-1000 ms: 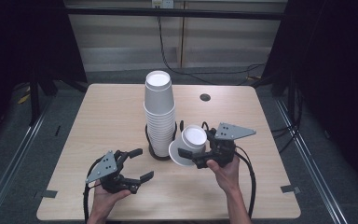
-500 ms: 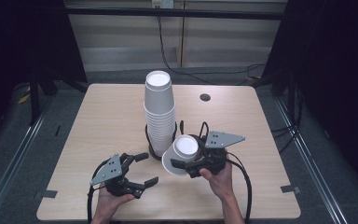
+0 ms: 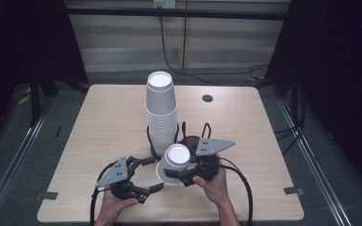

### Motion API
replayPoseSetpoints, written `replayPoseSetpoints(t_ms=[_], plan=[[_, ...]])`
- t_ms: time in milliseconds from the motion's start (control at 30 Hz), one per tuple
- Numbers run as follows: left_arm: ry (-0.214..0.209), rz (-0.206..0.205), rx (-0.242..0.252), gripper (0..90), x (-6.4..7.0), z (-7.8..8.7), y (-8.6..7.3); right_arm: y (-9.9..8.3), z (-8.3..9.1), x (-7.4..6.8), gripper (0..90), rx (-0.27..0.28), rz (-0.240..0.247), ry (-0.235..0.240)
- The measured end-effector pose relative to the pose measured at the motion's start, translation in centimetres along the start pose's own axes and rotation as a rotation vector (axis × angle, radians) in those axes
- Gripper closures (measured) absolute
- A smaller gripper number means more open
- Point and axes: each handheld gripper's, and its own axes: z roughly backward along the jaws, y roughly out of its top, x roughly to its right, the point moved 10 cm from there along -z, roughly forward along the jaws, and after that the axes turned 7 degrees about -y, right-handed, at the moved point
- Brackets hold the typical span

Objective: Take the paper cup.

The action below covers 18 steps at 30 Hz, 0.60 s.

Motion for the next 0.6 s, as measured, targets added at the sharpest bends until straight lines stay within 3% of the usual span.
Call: replayPoseSetpoints(t_ms=[533, 600], plan=[[-0.003, 0.021, -0.041, 12.8, -0.1, -1.5, -0.4, -0.7, -1.3, -0.7, 20.6, -0.002, -0.015, 0.022], [0.000, 0.024, -0.064, 11.5, -0.2, -1.9, -0.5, -0.8, -1.4, -0.7, 20.7, 0.005, -0.025, 0.023]])
